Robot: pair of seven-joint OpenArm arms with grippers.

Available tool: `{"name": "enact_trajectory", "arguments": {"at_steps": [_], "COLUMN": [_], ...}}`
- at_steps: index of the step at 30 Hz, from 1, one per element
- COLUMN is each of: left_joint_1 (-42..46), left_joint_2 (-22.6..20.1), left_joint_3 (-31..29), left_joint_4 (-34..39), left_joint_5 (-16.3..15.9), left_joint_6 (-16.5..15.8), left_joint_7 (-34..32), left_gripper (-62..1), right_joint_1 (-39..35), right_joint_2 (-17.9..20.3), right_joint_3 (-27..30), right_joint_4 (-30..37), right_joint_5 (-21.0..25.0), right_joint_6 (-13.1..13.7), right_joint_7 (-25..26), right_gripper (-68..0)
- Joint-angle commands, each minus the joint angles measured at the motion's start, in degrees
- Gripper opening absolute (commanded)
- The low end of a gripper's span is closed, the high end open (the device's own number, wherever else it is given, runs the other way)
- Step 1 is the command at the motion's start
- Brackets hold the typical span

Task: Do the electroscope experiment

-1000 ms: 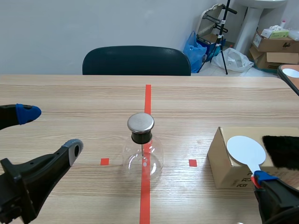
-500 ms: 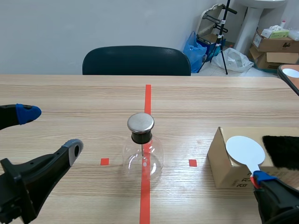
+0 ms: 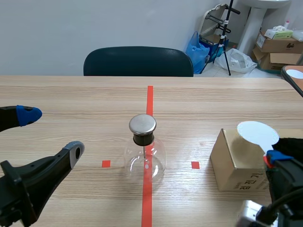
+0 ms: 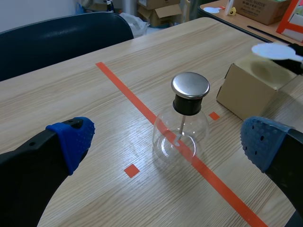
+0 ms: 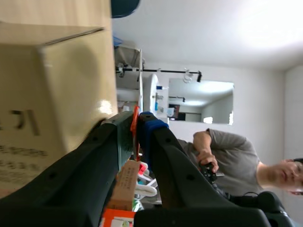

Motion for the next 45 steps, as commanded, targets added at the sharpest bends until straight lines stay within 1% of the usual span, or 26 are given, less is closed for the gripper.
{"name": "enact_trajectory", "arguments": {"at_steps": [1, 4, 8, 10, 12, 18, 20, 23, 27, 31, 33, 34, 36, 37, 39, 40, 42, 43, 45], "left_joint_1": [-0.15, -0.15, -0.15, -0.15, -0.15, -0.15, -0.15, -0.15, -0.15, -0.15, -0.15, -0.15, -0.15, -0.26, -0.33, -0.52, -1.9, -3.06, -5.73], "left_joint_2": [0.13, 0.13, 0.13, 0.13, 0.13, 0.13, 0.13, 0.13, 0.13, 0.15, 0.13, 0.13, 0.13, 0.09, -0.04, -0.02, -0.04, -0.04, -0.04], "left_joint_3": [-0.26, -0.26, -0.26, -0.26, -0.26, -0.26, -0.26, -0.26, -0.26, -0.26, -0.26, -0.26, -0.26, -0.26, -0.26, -0.26, -0.17, 0.02, 0.87], "left_joint_4": [0.72, 0.72, 0.72, 0.72, 0.72, 0.72, 0.72, 0.72, 0.72, 0.72, 0.7, 0.44, -0.44, -0.96, -2.21, -2.99, -5.35, -6.91, -10.4], "left_joint_5": [-0.37, -0.37, -0.37, -0.37, -0.37, -0.37, -0.37, -0.37, -0.35, -0.39, -0.37, -0.35, -0.37, -0.35, -0.35, -0.35, -0.33, -0.33, 0.59], "left_joint_6": [-0.17, -0.17, -0.17, -0.17, -0.17, -0.17, -0.17, -0.17, -0.17, -0.13, 1.79, 2.82, 3.48, 3.41, 2.62, 2.6, 0.74, -0.72, -3.67], "left_joint_7": [-0.76, -0.76, -0.76, -0.76, -0.79, -0.76, -0.76, -0.63, -0.31, 0.61, 0.9, 1.4, 2.1, 2.34, 2.58, 2.12, 1.55, 1.16, -0.11], "left_gripper": [1.4, 1.4, 1.4, 1.4, 1.4, 1.4, 1.4, 1.4, 1.4, 1.4, 1.4, -0.1, -23.7, -34.4, -51.2, -58.1, -57.7, -57.7, -57.7], "right_joint_1": [0.2, 0.2, 0.2, 0.42, 1.27, 4.76, 5.7, 7.17, 9.29, 10.47, 11.04, 11.23, 11.78, 12.17, 12.94, 13.29, 14.23, 14.6, 15.37], "right_joint_2": [0.94, 0.94, 0.94, 0.94, 0.94, 0.96, 1.75, 3.45, 4.76, 5.2, 5.53, 5.64, 5.68, 5.68, 5.68, 5.68, 5.68, 5.68, 5.68], "right_joint_3": [0.59, 0.59, 0.52, 0.24, -0.61, -3.96, -5.4, -8.31, -11.89, -14.12, -15.34, -15.96, -17.05, -17.7, -18.84, -19.39, -20.33, -20.79, -21.59], "right_joint_4": [2.14, 3.89, 5.86, 6.97, 7.56, 7.65, 7.65, 7.69, 7.69, 7.69, 7.69, 7.69, 7.69, 7.69, 7.69, 7.67, 7.67, 7.67, 7.65], "right_joint_5": [0.0, -0.09, -1.95, -2.03, -2.08, -3.69, -3.72, -3.67, -3.63, -3.63, -3.63, -3.63, -3.65, -3.67, -3.74, -3.74, -4.11, -4.11, -4.11], "right_joint_6": [-3.34, -3.34, -3.34, -1.36, -0.44, -0.39, -0.33, 0.9, 1.57, 4.2, 4.76, 4.9, 4.94, 4.98, 5.18, 5.57, 7.67, 8.33, 8.55], "right_joint_7": [-0.22, -0.35, -1.92, -2.91, -4.28, -8.28, -9.66, -12.79, -16.31, -17.84, -18.47, -18.88, -19.61, -20.24, -21.38, -21.97, -23.34, -23.93, -24.79], "right_gripper": [-66.2, -66.2, -66.2, -66.2, -66.2, -66.2, -66.2, -66.2, -66.2, -66.2, -66.2, -66.2, -66.2, -66.2, -66.2, -66.2, -66.2, -66.2, -66.2]}}
